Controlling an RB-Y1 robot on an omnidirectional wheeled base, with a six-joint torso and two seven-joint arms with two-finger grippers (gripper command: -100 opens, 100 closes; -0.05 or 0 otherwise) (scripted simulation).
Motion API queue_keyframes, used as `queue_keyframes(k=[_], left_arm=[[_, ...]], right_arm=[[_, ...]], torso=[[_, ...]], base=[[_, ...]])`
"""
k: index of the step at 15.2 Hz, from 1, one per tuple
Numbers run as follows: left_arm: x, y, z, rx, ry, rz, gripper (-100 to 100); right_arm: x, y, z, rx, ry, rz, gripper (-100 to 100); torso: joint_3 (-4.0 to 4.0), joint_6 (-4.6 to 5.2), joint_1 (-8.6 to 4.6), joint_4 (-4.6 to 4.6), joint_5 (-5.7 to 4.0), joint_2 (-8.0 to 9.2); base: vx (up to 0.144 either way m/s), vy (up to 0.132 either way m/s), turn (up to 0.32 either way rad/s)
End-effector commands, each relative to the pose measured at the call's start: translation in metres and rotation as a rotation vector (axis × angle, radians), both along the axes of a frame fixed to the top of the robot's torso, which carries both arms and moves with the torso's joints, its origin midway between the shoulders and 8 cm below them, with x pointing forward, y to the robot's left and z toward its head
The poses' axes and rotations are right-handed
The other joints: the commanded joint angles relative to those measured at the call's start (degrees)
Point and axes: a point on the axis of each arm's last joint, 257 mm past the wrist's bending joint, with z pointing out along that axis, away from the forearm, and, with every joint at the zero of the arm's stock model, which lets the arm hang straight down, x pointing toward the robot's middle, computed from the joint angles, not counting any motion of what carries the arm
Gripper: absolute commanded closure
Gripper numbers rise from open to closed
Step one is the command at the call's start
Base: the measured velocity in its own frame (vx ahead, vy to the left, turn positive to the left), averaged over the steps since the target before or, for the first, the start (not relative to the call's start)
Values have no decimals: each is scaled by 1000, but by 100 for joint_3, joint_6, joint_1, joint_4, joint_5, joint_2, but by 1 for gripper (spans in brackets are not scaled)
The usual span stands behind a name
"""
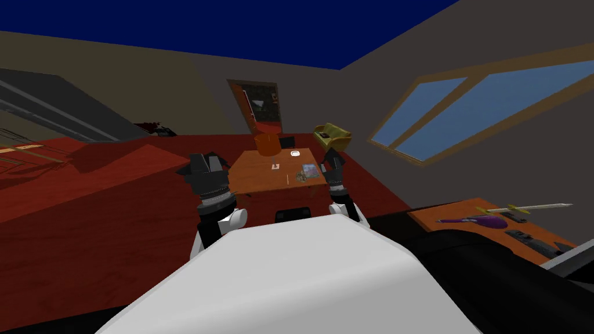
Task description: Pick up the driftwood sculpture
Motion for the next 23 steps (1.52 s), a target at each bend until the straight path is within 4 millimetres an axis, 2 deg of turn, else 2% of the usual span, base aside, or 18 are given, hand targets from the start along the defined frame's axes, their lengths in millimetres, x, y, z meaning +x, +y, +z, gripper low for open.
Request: queue_keyframes(k=[1, 2, 4, 5, 8, 9, 12, 13, 16, 17, 20, 21, 23], left_arm=[[0, 0, 0, 0, 0, 0, 0], [0, 0, 0, 0, 0, 0, 0], [0, 0, 0, 0, 0, 0, 0], [0, 0, 0, 0, 0, 0, 0], [0, 0, 0, 0, 0, 0, 0], [0, 0, 0, 0, 0, 0, 0], [0, 0, 0, 0, 0, 0, 0], [0, 0, 0, 0, 0, 0, 0], [0, 0, 0, 0, 0, 0, 0], [0, 0, 0, 0, 0, 0, 0], [0, 0, 0, 0, 0, 0, 0], [0, 0, 0, 0, 0, 0, 0], [0, 0, 0, 0, 0, 0, 0]], right_arm=[[1, 0, -2, 22, 10, 15, -100], [3, 0, -18, 51, 60, 47, -100], [3, 0, -18, 81, 63, 63, -100], [4, 0, -36, 100, 115, 86, -100], [4, 0, -36, 144, 121, 108, -100], [5, 0, -55, 167, 176, 130, -100], [5, 0, -55, 213, 182, 151, -100], [4, 0, -74, 238, 240, 169, -100], [4, 0, -74, 286, 246, 189, -100], [3, -1, -94, 310, 306, 202, -100], [3, -1, -94, 364, 313, 224, -100], [0, -3, -115, 388, 374, 231, -100], [0, -3, -115, 427, 379, 245, -100]], torso=[[0, 0, 0, 0, 0, 0], [1, 1, 6, 0, 1, 1], [0, -5, 5, 0, 1, 0], [0, -1, 4, 0, 1, 0], [-1, 0, -3, 0, -1, -2], [-1, 2, 2, 0, 0, -1], [0, 0, 2, 0, 0, -1], [0, 2, 6, 0, 1, -1], [-1, -1, -2, 0, 0, -2], [-1, 1, 3, 0, 1, -2], [-1, -1, -1, 0, 0, -1], [-1, 2, 3, 0, 1, -2], [-1, -5, 1, 0, 1, -2]], base=[[-3, -26, -29], [3, -29, 251], [3, -43, 248], [1, -51, 313], [3, -54, 157], [0, -34, 329], [-2, -43, 163], [3, -34, 295], [-1, -51, 176], [-2, -41, 252], [-7, -49, 214], [-7, -39, 313], [-3, -52, 290]])
